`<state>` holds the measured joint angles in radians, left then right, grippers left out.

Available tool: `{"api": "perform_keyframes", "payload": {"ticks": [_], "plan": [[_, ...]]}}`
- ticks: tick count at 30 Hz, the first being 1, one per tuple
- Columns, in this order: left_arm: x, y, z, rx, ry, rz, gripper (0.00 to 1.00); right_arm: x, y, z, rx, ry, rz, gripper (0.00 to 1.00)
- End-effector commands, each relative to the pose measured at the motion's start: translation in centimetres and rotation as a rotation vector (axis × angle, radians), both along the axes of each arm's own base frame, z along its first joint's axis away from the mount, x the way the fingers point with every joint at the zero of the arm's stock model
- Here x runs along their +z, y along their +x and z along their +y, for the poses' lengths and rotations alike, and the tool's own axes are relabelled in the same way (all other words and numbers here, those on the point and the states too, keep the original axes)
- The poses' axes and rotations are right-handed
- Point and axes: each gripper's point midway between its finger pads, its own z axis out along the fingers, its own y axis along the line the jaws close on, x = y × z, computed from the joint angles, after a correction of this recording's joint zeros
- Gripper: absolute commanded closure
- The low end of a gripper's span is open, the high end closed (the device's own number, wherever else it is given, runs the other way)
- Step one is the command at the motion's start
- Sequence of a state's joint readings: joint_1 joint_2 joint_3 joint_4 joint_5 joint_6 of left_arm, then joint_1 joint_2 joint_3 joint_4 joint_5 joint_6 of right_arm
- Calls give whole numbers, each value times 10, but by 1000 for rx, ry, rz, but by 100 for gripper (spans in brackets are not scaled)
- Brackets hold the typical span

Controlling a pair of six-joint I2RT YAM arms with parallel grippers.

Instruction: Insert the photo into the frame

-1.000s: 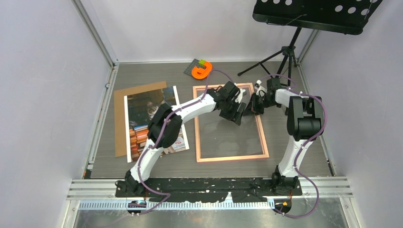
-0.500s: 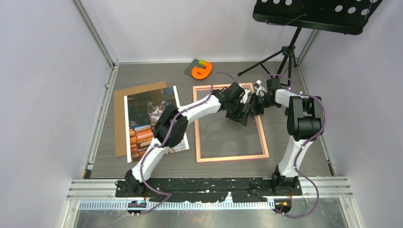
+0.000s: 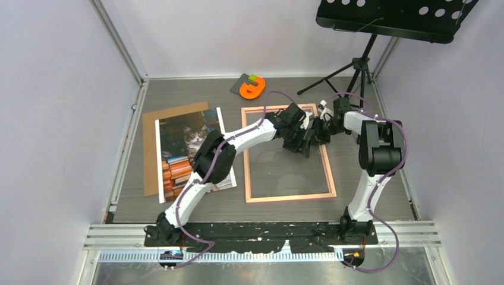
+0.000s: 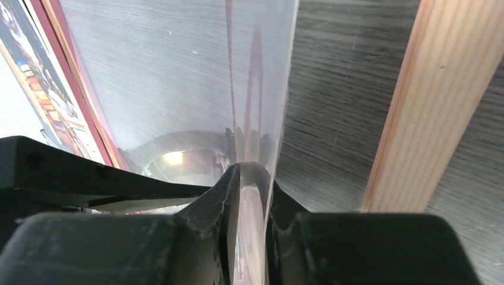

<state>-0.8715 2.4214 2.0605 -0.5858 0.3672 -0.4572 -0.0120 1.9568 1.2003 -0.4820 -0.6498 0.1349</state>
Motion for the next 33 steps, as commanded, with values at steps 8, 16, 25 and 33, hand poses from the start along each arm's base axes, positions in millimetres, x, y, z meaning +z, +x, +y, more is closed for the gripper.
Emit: {"api": "perform_keyframes", "payload": {"ticks": [8,16,25,33], "plan": [[-1,-4,-6,-6,-29,24,42,17,12,-15,17,-135,-110,69],[-6,-5,-4,1,-21,33,43,30,16,-24,24,-191,-159,63],[-9,-5,-1,11,-12,43,43,31,17,-28,32,-217,-164,56],[-11,-4,1,22,-4,45,44,29,18,-20,65,-232,-170,55]]}}
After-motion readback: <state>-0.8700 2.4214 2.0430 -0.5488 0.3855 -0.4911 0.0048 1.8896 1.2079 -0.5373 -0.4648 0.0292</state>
